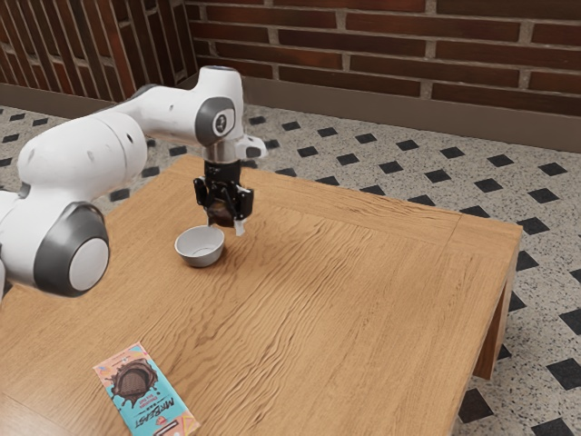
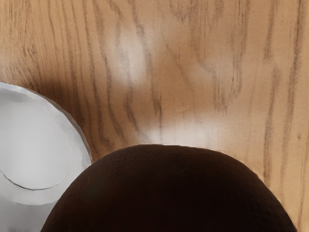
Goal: Place the pear in the bowl.
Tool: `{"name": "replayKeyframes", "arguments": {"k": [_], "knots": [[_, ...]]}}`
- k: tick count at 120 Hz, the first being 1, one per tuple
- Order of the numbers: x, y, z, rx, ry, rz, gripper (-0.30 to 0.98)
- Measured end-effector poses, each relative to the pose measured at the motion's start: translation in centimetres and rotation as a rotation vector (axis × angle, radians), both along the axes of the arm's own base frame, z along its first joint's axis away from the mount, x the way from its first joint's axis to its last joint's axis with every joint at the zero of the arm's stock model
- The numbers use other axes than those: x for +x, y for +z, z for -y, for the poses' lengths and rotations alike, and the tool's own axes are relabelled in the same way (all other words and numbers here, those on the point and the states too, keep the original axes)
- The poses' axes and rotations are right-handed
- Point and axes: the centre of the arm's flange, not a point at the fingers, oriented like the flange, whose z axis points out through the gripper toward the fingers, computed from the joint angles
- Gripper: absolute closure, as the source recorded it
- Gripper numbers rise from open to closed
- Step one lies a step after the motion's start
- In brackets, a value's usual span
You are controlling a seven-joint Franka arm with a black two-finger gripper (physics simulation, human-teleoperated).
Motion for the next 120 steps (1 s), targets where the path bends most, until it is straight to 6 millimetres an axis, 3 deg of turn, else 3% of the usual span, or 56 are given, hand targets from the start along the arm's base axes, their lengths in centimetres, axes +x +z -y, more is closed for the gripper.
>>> {"name": "replayKeyframes", "arguments": {"k": [19, 33, 50, 72, 106, 120], "knots": [[-1.7, -1.1, -4.9, 0.018, 0.037, -0.052, 0.28], [-3.7, -2.3, -6.5, 0.024, 0.045, -0.096, 0.28], [-3.1, -3.8, -7.8, 0.039, 0.04, -0.089, 0.29], [-2.0, -4.0, -7.9, 0.047, 0.021, -0.063, 0.28], [-1.9, -4.0, -7.8, 0.041, 0.003, -0.058, 0.1], [-1.7, -2.7, -7.1, 0.04, -0.012, -0.04, 0.06]]}}
